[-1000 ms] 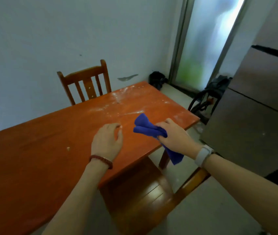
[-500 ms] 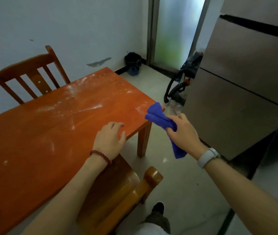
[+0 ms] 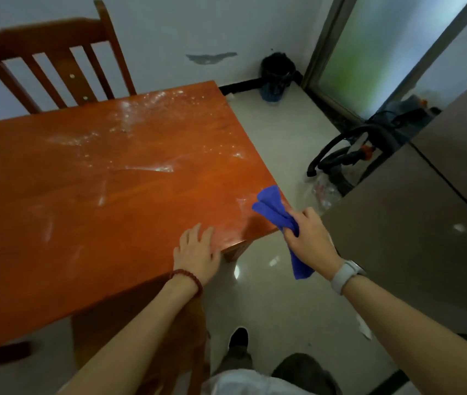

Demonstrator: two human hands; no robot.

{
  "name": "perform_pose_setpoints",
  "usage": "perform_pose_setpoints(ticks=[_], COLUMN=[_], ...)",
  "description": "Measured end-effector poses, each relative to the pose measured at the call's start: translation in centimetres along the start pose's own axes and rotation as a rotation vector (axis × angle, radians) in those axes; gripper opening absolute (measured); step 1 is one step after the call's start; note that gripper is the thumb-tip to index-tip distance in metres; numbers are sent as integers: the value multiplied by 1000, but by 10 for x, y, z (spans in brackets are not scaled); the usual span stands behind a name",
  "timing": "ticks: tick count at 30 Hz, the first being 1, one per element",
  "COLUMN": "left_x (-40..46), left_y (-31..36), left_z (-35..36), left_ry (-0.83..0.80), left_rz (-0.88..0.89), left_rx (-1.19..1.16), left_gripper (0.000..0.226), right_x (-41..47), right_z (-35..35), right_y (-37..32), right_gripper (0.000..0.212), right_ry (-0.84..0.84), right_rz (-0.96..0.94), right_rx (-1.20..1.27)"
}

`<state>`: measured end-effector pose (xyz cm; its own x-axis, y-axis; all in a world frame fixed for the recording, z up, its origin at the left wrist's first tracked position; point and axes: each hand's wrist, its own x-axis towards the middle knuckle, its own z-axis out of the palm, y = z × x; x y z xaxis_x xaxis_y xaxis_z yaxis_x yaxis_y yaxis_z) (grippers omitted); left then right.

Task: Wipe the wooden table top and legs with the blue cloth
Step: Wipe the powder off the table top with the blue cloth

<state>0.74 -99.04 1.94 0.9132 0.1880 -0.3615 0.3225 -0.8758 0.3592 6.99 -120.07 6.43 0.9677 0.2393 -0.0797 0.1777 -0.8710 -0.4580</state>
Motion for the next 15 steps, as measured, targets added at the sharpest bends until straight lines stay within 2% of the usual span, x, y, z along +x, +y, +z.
perform_pose_setpoints(ticks=[4, 15], left_x=[24, 60], left_y=[11, 44], left_z=[14, 56], left_ry=[22, -76], left_rz=[-95, -441], left_rx=[16, 17], left_gripper=[63, 57], right_x=[45, 216], right_z=[6, 41], right_y=[11, 36], right_gripper=[37, 39], right_ry=[-54, -27], right_rz=[-86, -447], right_rx=[-56, -220])
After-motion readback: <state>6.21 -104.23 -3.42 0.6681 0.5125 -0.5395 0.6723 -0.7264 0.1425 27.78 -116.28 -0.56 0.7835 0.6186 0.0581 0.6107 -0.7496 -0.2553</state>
